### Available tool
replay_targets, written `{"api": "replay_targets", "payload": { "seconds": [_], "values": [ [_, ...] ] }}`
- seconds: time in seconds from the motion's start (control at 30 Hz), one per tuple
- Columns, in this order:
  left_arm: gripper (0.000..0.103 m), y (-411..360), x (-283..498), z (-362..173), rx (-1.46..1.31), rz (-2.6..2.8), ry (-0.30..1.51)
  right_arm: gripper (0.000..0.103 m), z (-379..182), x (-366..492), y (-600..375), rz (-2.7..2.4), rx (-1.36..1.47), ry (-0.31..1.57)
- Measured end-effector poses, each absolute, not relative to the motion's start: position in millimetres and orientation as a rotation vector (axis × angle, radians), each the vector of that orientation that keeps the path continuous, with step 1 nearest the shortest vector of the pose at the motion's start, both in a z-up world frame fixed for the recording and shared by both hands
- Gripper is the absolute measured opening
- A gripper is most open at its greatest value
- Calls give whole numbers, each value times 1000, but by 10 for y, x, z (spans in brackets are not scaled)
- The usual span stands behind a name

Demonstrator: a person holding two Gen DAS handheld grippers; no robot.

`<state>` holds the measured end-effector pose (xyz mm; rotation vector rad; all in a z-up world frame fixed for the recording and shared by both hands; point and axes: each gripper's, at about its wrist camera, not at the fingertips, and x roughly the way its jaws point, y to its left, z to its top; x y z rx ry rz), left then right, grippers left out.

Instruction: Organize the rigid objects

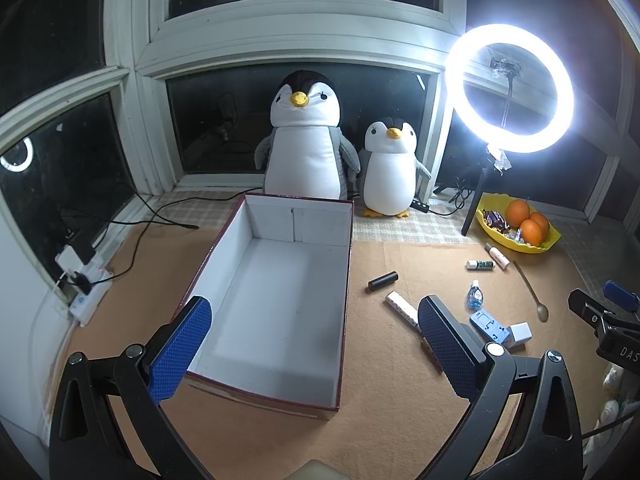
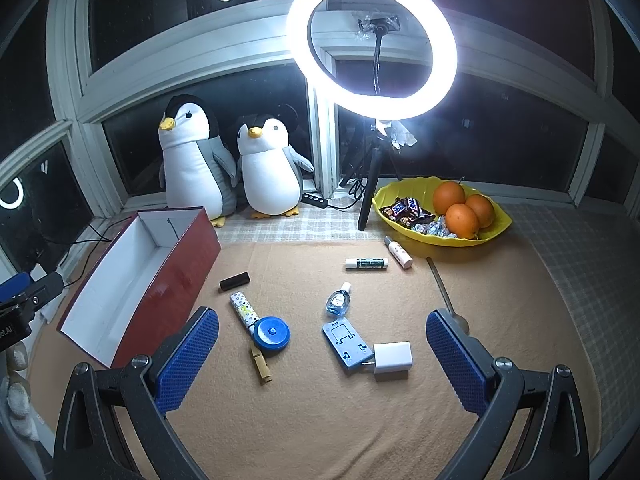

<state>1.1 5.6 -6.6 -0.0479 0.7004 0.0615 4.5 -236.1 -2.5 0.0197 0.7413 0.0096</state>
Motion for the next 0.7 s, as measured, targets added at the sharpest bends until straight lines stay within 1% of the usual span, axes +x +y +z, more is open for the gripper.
{"api": "replay_targets", "payload": {
  "seconds": [0.7],
  "values": [
    [102, 104, 2, -93, -47, 62, 700, 103, -87, 80, -2343, 17, 14, 764]
  ]
}}
